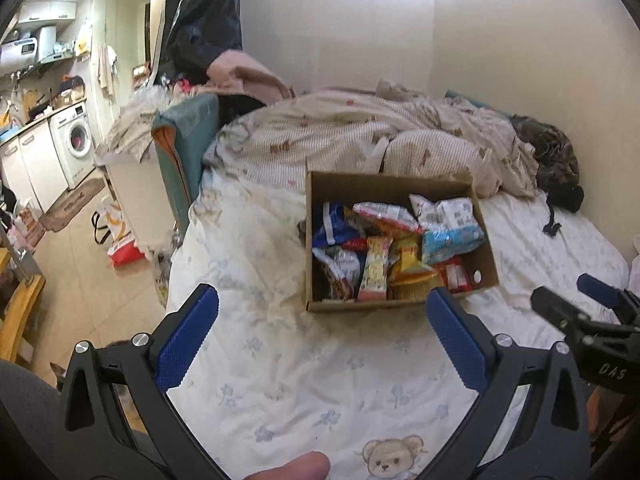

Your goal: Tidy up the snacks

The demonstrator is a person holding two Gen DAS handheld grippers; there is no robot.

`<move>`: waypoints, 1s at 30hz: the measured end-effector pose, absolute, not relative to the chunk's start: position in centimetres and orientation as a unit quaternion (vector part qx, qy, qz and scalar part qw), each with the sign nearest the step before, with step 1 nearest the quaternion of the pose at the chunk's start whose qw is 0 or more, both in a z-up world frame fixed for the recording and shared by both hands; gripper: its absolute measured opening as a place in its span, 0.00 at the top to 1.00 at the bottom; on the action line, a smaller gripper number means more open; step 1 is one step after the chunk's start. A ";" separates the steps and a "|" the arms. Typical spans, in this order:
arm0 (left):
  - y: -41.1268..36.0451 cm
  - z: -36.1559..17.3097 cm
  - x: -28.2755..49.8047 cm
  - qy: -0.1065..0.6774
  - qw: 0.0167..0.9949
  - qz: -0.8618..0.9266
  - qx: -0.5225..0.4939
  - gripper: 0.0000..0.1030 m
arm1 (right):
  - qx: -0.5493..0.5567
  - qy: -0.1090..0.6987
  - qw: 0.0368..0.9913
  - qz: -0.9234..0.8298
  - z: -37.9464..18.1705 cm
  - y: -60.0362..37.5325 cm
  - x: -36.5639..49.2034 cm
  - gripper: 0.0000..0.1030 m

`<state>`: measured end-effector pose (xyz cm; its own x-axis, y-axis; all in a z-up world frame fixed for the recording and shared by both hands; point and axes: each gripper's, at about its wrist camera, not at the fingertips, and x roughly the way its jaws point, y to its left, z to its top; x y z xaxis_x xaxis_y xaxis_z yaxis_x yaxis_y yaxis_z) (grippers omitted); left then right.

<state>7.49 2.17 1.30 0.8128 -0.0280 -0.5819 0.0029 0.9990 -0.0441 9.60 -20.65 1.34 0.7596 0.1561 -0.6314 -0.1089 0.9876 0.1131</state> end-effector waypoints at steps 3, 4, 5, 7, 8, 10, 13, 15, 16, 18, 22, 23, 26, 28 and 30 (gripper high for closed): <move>2.2 1.6 7.3 0.298 0.954 -0.009 -0.021 0.00 | 0.026 0.331 0.941 0.068 1.5 -20.4 9.5 0.00; 2.2 1.6 7.4 0.298 0.954 -0.008 -0.022 0.00 | 0.025 0.328 0.942 0.067 1.5 -20.3 9.5 0.00; 2.3 1.5 7.3 0.300 0.954 -0.008 -0.021 0.00 | 0.025 0.326 0.943 0.067 1.6 -20.3 9.5 0.00; 2.3 1.5 7.4 0.304 0.952 -0.007 -0.022 0.00 | 0.026 0.323 0.944 0.064 1.8 -20.4 9.5 0.00; 2.3 1.4 7.5 0.306 0.952 -0.006 -0.023 0.00 | 0.026 0.322 0.944 0.062 1.8 -20.4 9.5 0.00; 2.3 1.3 7.7 0.310 0.950 -0.008 -0.025 0.00 | 0.029 0.322 0.944 0.060 1.8 -20.5 9.5 0.00; 2.2 1.1 7.8 0.312 0.950 -0.009 -0.027 0.00 | 0.034 0.321 0.945 0.058 2.0 -20.8 9.6 0.00; 2.2 1.1 7.8 0.312 0.950 -0.010 -0.025 0.00 | 0.037 0.319 0.945 0.057 2.0 -20.9 9.6 0.00; 2.1 1.0 7.8 0.312 0.950 -0.010 -0.024 0.00 | 0.037 0.318 0.946 0.056 2.1 -21.0 9.6 0.00; 2.1 1.0 7.8 0.311 0.950 -0.011 -0.024 0.00 | 0.038 0.318 0.946 0.056 2.1 -21.1 9.6 0.00; 2.0 1.0 7.9 0.312 0.950 -0.009 -0.024 0.00 | 0.039 0.318 0.946 0.055 2.1 -21.1 9.6 0.00; 1.9 1.0 8.0 0.313 0.950 -0.008 -0.024 0.00 | 0.039 0.318 0.946 0.056 2.1 -21.1 9.6 0.00; 2.0 1.0 8.1 0.312 0.950 -0.008 -0.025 0.00 | 0.038 0.318 0.946 0.056 2.1 -21.2 9.6 0.00; 2.0 1.0 8.1 0.312 0.950 -0.009 -0.025 0.00 | 0.038 0.317 0.946 0.055 2.1 -21.2 9.6 0.00; 2.0 1.0 8.1 0.313 0.950 -0.009 -0.025 0.00 | 0.038 0.317 0.946 0.055 2.1 -21.2 9.6 0.00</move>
